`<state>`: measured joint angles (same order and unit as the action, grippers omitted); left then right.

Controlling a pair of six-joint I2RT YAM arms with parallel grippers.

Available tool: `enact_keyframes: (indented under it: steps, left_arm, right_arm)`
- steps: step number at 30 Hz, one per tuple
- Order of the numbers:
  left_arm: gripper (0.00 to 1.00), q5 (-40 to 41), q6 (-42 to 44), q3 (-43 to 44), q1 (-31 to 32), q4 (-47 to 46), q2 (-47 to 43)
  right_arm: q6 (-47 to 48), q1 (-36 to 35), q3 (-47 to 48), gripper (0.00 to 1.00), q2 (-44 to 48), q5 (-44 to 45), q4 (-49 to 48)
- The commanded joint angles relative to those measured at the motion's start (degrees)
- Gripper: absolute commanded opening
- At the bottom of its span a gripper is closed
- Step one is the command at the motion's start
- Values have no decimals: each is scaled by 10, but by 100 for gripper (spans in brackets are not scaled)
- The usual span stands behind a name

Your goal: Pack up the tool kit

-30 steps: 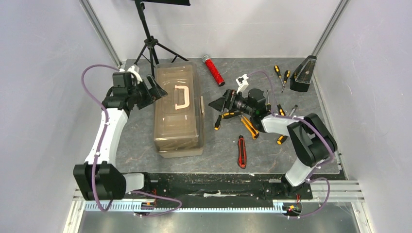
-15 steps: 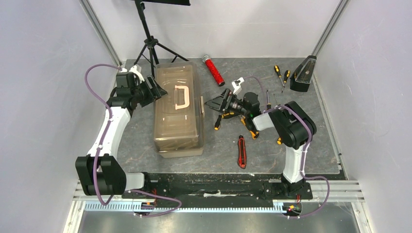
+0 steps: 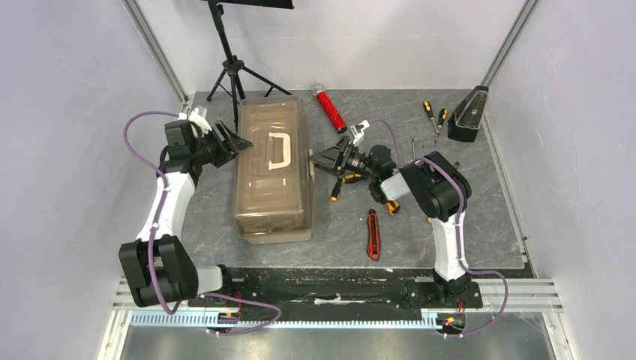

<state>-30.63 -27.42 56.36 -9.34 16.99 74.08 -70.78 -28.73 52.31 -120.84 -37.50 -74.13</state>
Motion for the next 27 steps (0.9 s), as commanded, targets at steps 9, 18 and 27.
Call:
enact_keyframes:
  steps: [9,18,27]
  left_arm:
    - [74,46,18,-34,-11,84,37]
    - [73,75,26,-30,19,98,45]
    - [63,71,20,-31,33,96,63]
  right_arm:
    - [-40,-19,16,83,-43,-12,-86]
    - [-107,-23,30,72,-42,-34,-205]
    - [-105,-23,24,52,-7,-36,-215]
